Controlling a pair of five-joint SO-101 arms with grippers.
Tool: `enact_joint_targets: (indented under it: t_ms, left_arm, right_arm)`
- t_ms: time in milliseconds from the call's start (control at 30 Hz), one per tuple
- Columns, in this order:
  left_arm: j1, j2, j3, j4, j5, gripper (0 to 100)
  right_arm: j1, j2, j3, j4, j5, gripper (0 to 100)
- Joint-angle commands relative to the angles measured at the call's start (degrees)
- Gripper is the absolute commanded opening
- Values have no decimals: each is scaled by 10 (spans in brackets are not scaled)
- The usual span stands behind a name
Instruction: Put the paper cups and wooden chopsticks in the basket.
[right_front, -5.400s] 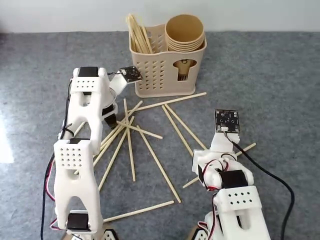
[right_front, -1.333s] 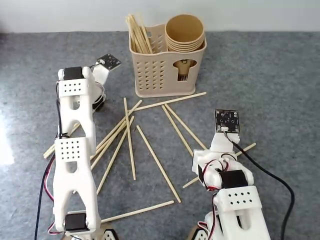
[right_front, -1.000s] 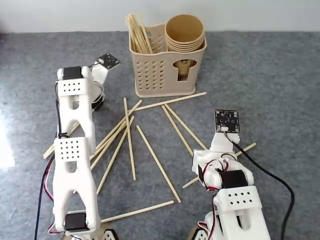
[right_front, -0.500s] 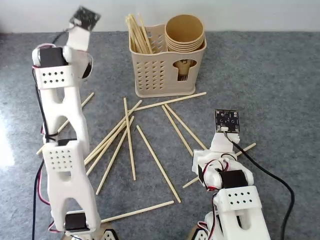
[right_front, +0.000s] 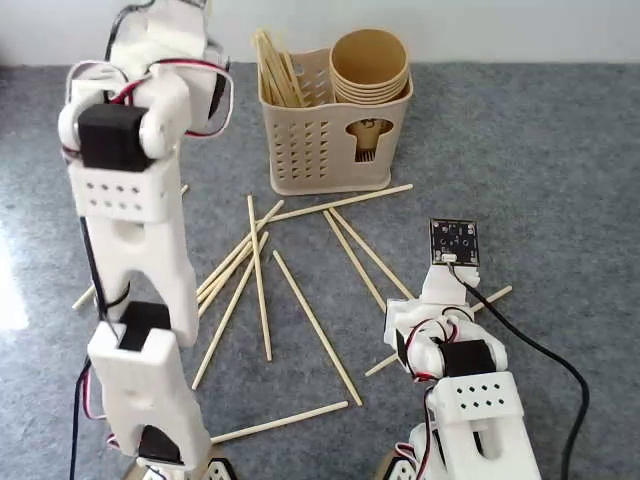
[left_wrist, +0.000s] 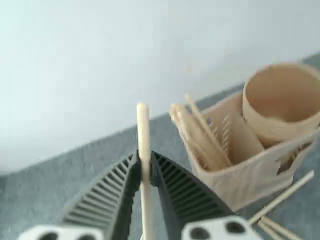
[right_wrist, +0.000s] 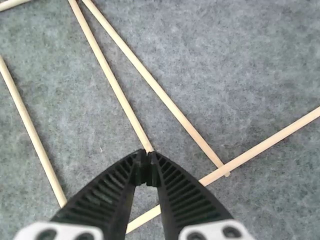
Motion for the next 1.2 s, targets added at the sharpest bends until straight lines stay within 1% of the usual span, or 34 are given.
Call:
enact_joint_targets:
  t_ms: [0,100,267,367,433,600,933,1167]
  left_arm:
    - [18,-47,-22,-91,41,12]
    - [21,-47,-20,-161,76,12]
    - [18,-46,1,-288,164,14]
    - [20,-46,43,-378,187,15]
    - [21,-47,75,-423,197,15]
    - [33,-47,127,-461,239,15]
    - [45,-47,268,-522,239,15]
    - [41,-46,281,-528,239,15]
  right_arm:
    - [-3,-8,-4,-8,5,8]
    - [-3,-8,-4,-8,5,8]
    - [-3,-8,-4,-8,5,8]
    - [-3,-8,0,-12,5,8]
    - [-3,-8,0,-12,5,8]
    - [-3,-8,0,-12,5,8]
    - [-3,-8,0,-12,5,8]
    - [-3,-9,0,-12,5,8]
